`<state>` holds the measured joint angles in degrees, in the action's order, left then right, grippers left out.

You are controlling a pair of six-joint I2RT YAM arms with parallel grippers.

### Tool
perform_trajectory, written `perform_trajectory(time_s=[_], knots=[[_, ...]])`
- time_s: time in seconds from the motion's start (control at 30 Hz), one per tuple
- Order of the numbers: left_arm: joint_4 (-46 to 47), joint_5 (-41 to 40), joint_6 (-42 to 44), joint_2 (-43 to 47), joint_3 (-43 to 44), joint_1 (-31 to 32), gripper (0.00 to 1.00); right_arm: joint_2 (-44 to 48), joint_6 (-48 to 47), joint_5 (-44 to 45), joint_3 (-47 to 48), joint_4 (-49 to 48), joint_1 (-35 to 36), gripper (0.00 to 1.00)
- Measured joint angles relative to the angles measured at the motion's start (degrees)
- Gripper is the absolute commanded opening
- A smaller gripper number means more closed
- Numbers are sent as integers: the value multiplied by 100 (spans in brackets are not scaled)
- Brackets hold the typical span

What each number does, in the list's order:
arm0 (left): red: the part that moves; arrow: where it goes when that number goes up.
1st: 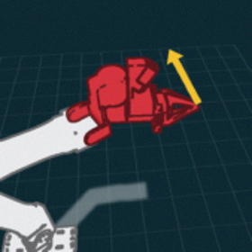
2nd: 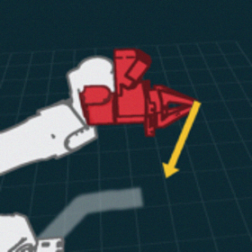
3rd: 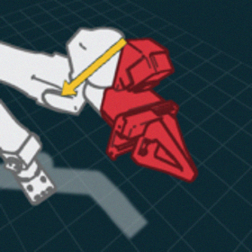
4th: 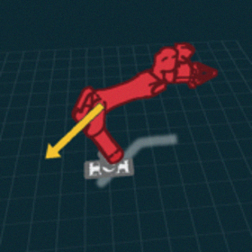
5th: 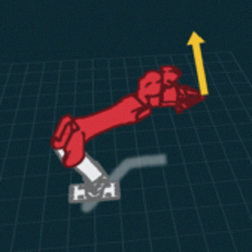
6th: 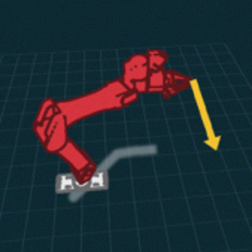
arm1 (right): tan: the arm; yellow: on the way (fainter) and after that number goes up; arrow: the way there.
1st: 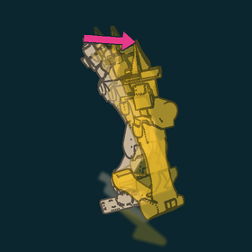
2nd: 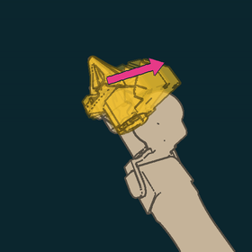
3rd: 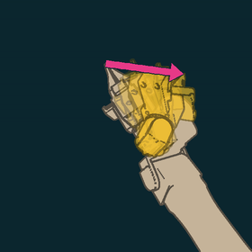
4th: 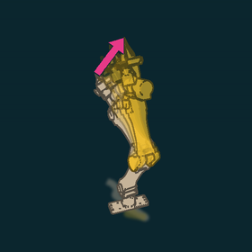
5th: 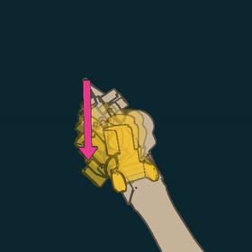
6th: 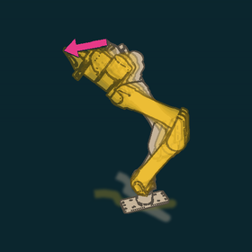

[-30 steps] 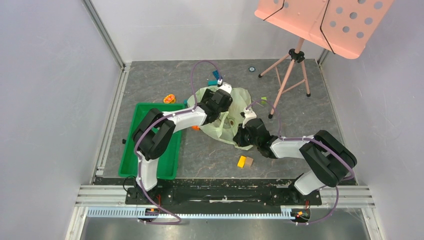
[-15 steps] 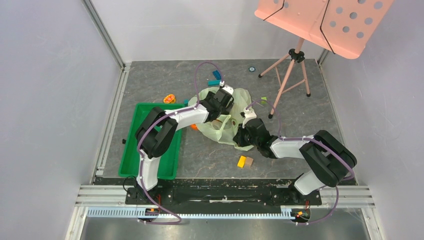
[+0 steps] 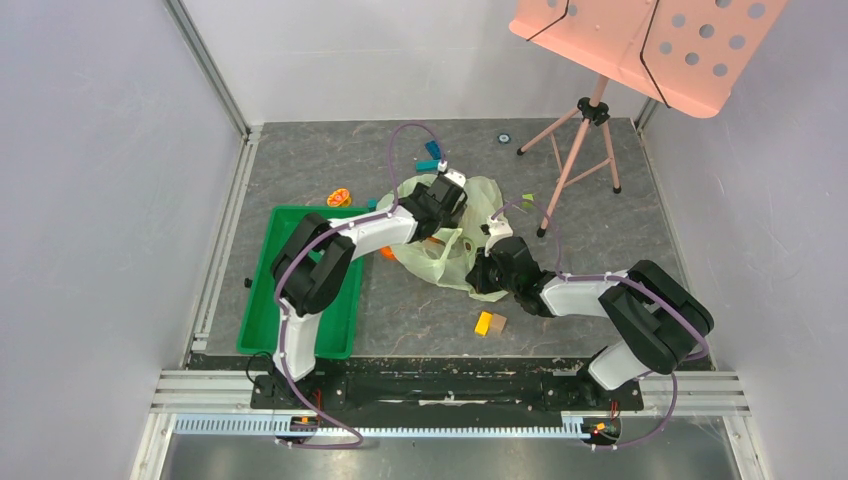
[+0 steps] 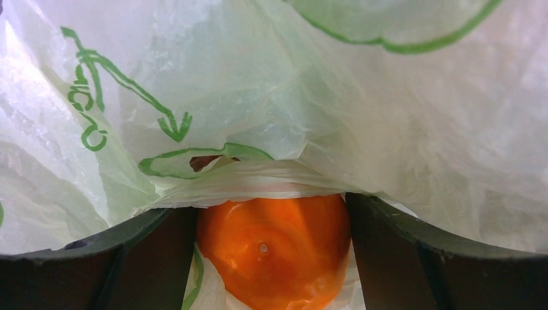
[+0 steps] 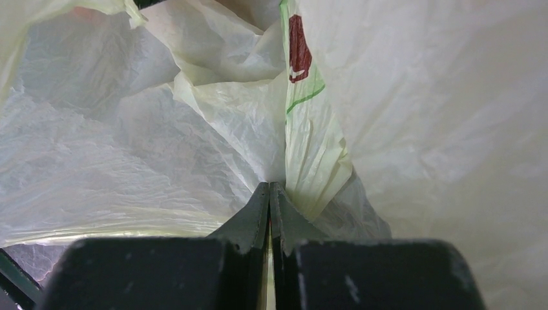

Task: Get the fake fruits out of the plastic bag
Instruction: Take out the fake fruit from the plastic bag.

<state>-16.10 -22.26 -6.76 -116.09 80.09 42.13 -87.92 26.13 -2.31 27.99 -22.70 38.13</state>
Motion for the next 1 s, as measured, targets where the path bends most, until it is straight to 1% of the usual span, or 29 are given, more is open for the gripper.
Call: perform_trajectory(time_s=[0.07,0.23,0.4,0.7,0.87,1.0], knots=[[-15,39,-90,22,0,-7,53,0,0,0,0,0,0,0],[-238,446,-269,240,-37,-11,53,0,0,0,0,0,0,0],[-396,962,-435,857,-118,-11,53,0,0,2,0,2,0,0],[-501,1860,-693,1965,-365,-35,57,2,0,26,0,7,0,0],[-546,2396,-837,2498,-474,-168,58,2,0,50,0,9,0,0],[-581,2636,-935,2885,-474,-297,61,4,0,55,0,11,2,0]])
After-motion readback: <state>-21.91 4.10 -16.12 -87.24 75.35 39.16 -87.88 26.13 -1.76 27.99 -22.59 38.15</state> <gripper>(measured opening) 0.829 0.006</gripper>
